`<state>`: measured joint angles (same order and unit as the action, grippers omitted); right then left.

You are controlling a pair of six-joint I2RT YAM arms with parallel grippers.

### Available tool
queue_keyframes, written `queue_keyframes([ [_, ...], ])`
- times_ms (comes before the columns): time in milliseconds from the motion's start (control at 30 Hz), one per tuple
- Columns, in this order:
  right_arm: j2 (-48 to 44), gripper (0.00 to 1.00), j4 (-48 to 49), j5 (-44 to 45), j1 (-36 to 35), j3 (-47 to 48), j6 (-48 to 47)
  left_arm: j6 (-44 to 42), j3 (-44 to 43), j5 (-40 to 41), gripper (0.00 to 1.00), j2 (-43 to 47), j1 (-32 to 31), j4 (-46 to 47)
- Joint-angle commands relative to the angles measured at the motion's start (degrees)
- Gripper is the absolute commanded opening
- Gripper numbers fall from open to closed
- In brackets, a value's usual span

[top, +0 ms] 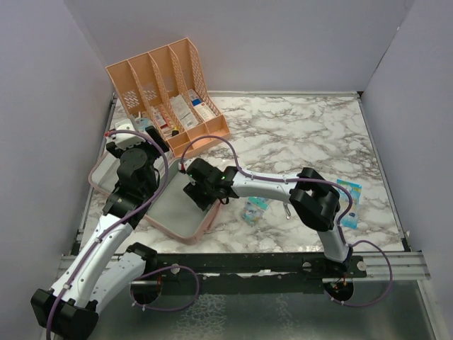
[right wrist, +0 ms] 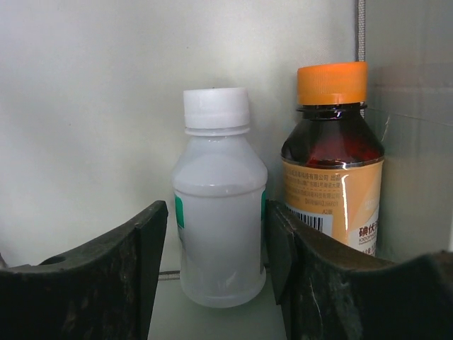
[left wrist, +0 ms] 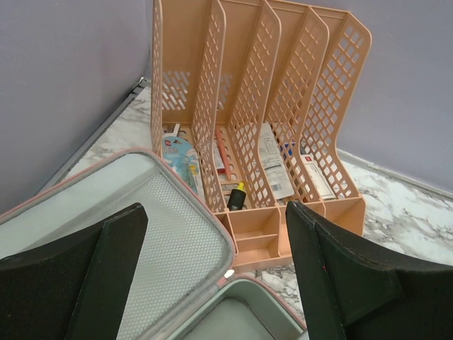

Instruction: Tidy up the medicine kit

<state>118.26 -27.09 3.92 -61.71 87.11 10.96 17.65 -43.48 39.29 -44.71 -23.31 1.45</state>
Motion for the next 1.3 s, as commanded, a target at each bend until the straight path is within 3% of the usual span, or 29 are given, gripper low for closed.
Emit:
queue_keyframes([
  [0,-1.0,0.57,-3.7,5.3,0.3,0.4,2.9,0.6,-2.1,0.2,0.83,0.1,0.5,-0.1],
  [533,-8.5,0.6,-6.1,7.0,0.3,0.9,6.9,0.7,-3.1,-0.8,0.83,-0.8,0.5,-0.5],
  [700,-6.6,0.44,-2.3,3.9,0.3,2.3,4.9,1.0,-3.8,-0.1,0.83,-0.1,0.4,-1.1],
  [900,-3.1,0.33,-1.1,-2.1,0.3,5.7,3.8,1.4,-4.9,0.1,0.83,0.6,0.5,-1.3],
  [1067,-4.3,0.32,4.9,-10.5,0.3,1.7,4.7,0.9,-5.2,0.0,0.83,0.4,0.5,-1.8],
  [1267,-3.4,0.33,3.0,-13.4,0.3,-0.4,7.1,1.0,-4.9,-1.3,0.83,0.1,0.4,-1.9],
])
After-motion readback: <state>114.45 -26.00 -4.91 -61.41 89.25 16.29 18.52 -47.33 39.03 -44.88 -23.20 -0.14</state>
